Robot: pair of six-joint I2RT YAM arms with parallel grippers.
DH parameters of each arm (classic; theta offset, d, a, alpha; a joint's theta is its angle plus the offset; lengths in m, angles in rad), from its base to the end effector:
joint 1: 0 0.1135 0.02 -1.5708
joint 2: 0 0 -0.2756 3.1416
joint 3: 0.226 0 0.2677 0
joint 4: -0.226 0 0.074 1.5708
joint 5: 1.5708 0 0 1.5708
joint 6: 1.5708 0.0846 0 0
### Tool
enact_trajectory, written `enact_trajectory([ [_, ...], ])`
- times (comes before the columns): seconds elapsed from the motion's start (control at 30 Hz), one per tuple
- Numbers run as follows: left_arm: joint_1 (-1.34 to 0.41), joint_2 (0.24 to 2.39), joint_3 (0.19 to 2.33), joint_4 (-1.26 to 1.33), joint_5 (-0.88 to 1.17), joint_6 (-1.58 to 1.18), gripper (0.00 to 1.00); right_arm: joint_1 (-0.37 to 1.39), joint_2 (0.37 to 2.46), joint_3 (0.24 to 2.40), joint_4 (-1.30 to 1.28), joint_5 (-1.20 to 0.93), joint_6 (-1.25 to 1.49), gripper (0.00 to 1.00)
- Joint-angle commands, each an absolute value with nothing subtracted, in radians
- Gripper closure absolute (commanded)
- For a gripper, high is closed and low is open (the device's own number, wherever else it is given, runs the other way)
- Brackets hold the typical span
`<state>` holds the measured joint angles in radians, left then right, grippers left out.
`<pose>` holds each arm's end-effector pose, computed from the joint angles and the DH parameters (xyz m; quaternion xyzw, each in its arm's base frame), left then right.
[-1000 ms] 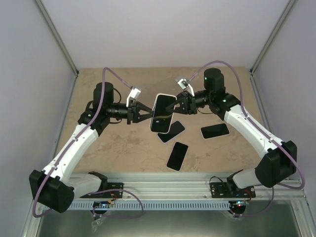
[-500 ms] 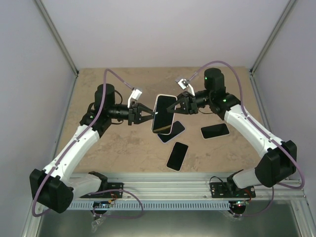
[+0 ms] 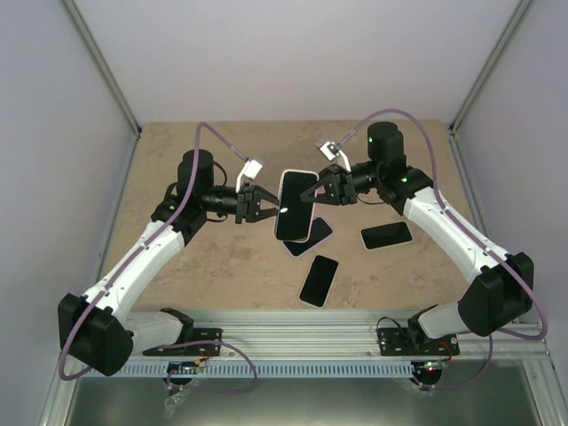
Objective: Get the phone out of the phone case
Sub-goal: Remove the phone case from the phone.
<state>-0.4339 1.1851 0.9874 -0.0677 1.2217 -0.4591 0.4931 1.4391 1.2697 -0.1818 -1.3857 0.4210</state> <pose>0.2236 -0.1912 0.3494 0.3401 0.6551 -0.6258 0.2520 0.2559 0.2319 0.3710 -0.3883 0.6172 0.6643 0.1644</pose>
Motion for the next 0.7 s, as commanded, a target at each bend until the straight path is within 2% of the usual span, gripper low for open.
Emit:
enact_trajectory([
  [0.0,-0.516,1.205,1.007,0.097,1.232,-0.509,0.95,0.588,1.477,1.292,-0.143,-1.361,0.365,0.99],
  [0.07,-0.517,1.199,1.002,0.097,1.233,-0.508,1.00,0.578,1.479,1.294,-0.143,-1.361,0.368,1.00],
  [0.13,-0.511,1.193,0.995,0.097,1.233,-0.511,1.00,0.558,1.481,1.300,-0.144,-1.360,0.373,0.99],
  [0.2,-0.497,1.184,0.986,0.108,1.231,-0.526,1.00,0.535,1.479,1.306,-0.147,-1.357,0.374,0.95],
  [0.27,-0.468,1.177,0.970,0.145,1.226,-0.574,1.00,0.510,1.476,1.315,-0.151,-1.346,0.376,0.83],
  [0.33,-0.440,1.175,0.943,0.228,1.217,-0.660,1.00,0.491,1.474,1.322,-0.154,-1.336,0.375,0.75],
  [0.5,-0.397,1.184,0.926,0.312,1.170,-0.776,1.00,0.443,1.480,1.348,-0.157,-1.299,0.374,0.42],
  [0.67,-0.375,1.188,0.925,0.311,1.123,-0.818,1.00,0.383,1.488,1.403,-0.183,-1.237,0.350,0.23],
])
